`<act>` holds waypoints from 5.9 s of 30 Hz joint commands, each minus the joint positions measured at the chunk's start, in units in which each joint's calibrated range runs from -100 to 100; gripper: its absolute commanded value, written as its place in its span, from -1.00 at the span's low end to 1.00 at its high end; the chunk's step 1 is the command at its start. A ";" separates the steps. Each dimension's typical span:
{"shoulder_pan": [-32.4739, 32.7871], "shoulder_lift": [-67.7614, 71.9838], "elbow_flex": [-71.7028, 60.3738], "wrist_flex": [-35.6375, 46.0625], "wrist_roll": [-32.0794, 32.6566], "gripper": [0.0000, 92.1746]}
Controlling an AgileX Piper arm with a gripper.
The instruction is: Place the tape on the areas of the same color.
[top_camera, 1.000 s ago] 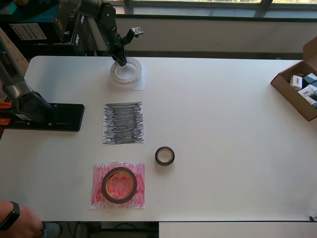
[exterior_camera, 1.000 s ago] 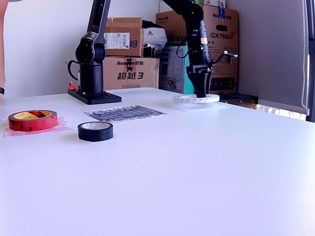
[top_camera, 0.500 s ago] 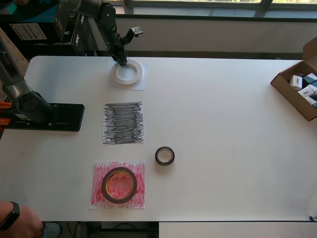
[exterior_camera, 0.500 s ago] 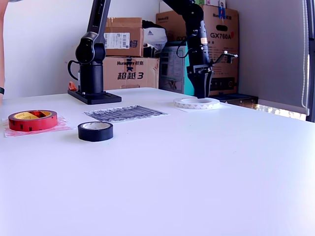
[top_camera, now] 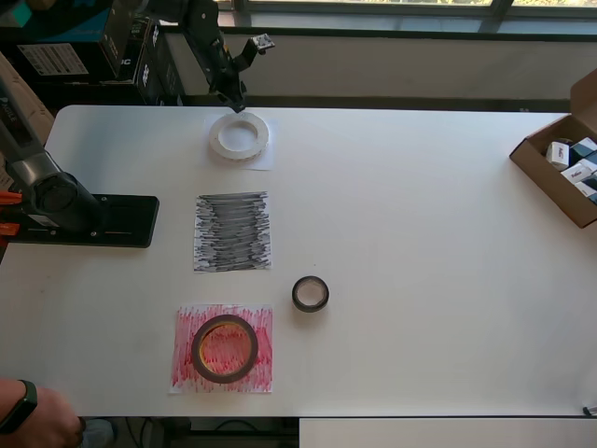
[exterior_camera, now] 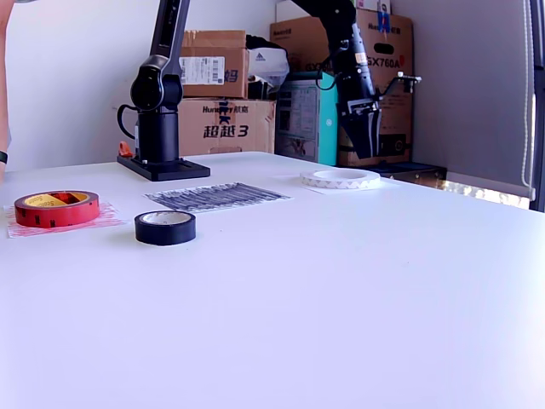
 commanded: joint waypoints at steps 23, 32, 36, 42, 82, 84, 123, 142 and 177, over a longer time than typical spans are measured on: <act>-41.04 -15.91 3.69 5.44 -9.98 -0.15; -47.44 -14.97 3.05 5.36 -16.45 -0.15; -48.54 -14.88 2.32 4.60 -16.45 -0.15; -49.25 -10.20 -3.04 4.68 -15.96 -0.15; -52.09 12.81 -19.48 5.44 -10.39 -0.14; -52.09 13.56 -20.39 5.44 -9.74 -0.14; -50.59 17.67 -21.21 5.44 -9.90 0.10; -49.09 16.18 -19.21 5.61 -10.56 -1.00; -36.31 -16.56 28.13 -13.31 -26.28 -1.00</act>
